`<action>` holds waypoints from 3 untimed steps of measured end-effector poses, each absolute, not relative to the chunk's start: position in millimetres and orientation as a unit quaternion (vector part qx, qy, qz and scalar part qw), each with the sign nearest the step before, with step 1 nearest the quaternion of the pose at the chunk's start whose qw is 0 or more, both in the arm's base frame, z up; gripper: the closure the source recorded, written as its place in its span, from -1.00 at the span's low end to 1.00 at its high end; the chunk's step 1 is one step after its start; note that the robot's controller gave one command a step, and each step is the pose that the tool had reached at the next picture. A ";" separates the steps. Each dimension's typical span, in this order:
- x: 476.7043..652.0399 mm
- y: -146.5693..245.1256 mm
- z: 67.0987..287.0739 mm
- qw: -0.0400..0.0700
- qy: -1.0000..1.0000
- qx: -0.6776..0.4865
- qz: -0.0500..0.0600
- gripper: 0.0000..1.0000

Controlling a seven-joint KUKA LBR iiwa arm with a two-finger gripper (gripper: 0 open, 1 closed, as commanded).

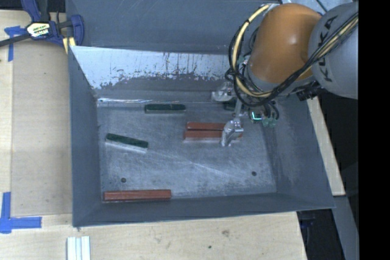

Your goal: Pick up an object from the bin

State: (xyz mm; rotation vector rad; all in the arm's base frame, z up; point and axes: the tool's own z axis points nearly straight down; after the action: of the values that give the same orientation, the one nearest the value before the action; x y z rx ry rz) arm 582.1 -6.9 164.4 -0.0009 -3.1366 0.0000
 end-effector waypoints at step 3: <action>593.6 7.4 77.5 -0.005 -1.000 -0.018 -0.001 1.00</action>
Offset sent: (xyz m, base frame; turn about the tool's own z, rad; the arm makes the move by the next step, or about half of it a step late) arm 0.0067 0.0148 -0.0944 0.0361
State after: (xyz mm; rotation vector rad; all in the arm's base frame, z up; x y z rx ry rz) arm 593.6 7.4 77.5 -0.0580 -3.1520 -0.0016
